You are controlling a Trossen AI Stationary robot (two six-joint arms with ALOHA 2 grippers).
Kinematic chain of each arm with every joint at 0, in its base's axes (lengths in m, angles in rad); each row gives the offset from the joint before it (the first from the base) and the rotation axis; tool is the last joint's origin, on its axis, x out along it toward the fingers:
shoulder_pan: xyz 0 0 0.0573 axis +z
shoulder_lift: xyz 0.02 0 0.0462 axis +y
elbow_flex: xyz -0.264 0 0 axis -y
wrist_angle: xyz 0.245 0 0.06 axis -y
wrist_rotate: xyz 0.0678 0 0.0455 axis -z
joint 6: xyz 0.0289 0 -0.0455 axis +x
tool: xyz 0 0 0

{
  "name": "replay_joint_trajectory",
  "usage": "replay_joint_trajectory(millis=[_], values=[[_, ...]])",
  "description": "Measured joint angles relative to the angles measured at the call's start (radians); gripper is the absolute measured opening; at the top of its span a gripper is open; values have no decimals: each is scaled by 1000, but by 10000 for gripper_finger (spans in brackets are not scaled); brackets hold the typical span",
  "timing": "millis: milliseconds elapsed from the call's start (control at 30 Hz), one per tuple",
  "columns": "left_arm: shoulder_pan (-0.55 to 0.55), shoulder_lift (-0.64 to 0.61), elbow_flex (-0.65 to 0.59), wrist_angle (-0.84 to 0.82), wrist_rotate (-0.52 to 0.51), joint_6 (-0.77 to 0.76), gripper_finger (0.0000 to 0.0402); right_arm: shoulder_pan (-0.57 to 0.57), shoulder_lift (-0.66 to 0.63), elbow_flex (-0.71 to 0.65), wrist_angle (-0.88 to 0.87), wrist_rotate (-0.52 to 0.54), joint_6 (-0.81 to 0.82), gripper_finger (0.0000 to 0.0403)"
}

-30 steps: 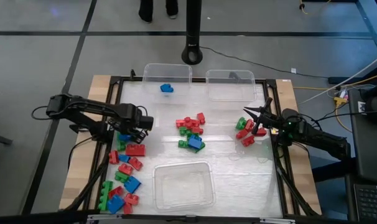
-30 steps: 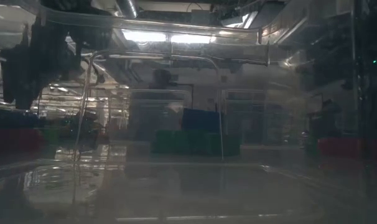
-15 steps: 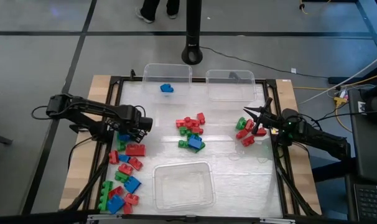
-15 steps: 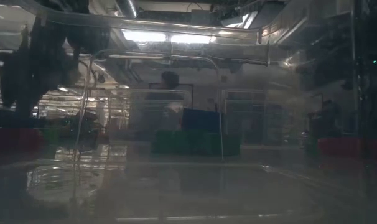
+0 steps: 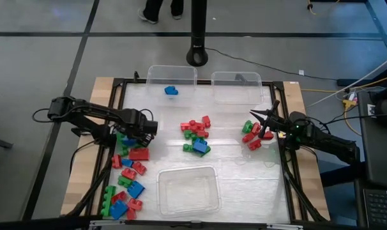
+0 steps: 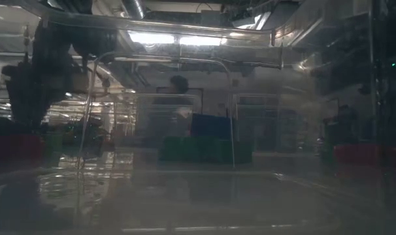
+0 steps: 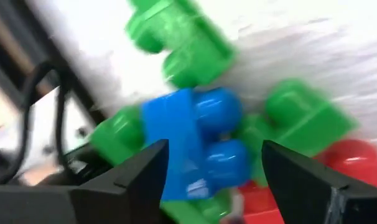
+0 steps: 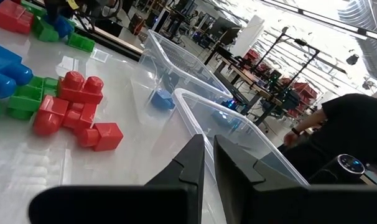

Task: Sort blocks
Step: Put the blue game piece into the top left transparent bin

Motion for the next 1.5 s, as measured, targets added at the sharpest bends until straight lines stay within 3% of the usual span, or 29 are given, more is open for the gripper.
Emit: replay_joint_trajectory(millis=[133,333,500,667,1067,1200,1500], values=[[-7,0,3,51,9,40,226,0,0,0,0,0,0,40],[-18,-1,72,-90,24,58,219,0,0,0,0,0,0,40],[-116,-4,110,-126,24,73,219,0,0,0,0,0,0,40],[-218,-3,80,-104,12,56,220,0,0,-2,-3,0,-1,40],[-228,-5,33,-59,-12,101,273,0,0,-2,-7,0,-27,40],[-274,-5,29,-72,-84,82,272,0,0,-2,-7,0,-27,40],[-379,-3,-53,-46,-81,-11,266,0,0,-2,-3,0,-27,40]])
